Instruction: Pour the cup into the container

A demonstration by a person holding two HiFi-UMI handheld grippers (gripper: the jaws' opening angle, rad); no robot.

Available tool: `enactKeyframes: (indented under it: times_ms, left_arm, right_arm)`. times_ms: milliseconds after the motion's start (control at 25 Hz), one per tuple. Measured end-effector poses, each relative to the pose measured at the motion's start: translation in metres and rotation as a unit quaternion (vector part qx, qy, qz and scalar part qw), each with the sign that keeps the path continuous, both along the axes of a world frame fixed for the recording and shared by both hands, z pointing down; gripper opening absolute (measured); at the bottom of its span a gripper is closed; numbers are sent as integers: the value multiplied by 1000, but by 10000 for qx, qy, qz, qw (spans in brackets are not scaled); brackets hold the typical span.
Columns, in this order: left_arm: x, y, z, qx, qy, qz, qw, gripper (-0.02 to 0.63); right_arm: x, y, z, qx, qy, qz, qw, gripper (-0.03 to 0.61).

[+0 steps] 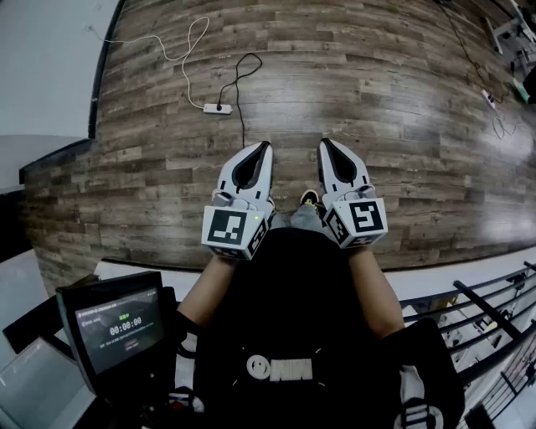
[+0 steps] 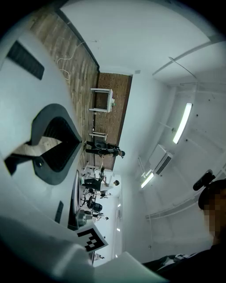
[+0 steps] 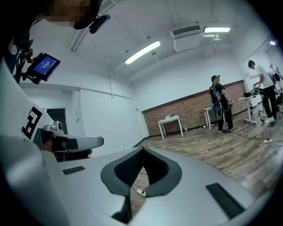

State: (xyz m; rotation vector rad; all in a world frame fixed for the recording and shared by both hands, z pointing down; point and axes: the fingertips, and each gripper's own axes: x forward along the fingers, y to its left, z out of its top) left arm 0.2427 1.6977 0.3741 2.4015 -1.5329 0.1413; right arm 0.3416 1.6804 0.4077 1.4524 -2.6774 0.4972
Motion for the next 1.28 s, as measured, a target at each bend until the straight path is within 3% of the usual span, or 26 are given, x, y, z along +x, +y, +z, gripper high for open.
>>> enactKeyframes:
  times_ms: [680,1280]
  left_arm:
    - [3,4,-2,-12,101,96,9999,-2]
    - [-43,2,1,7,131,210,9997,-2]
  right_arm:
    - [-3,11,1,-3,102,-14,9999,5]
    - [-46,3,3,-18,383,-68,9992,5]
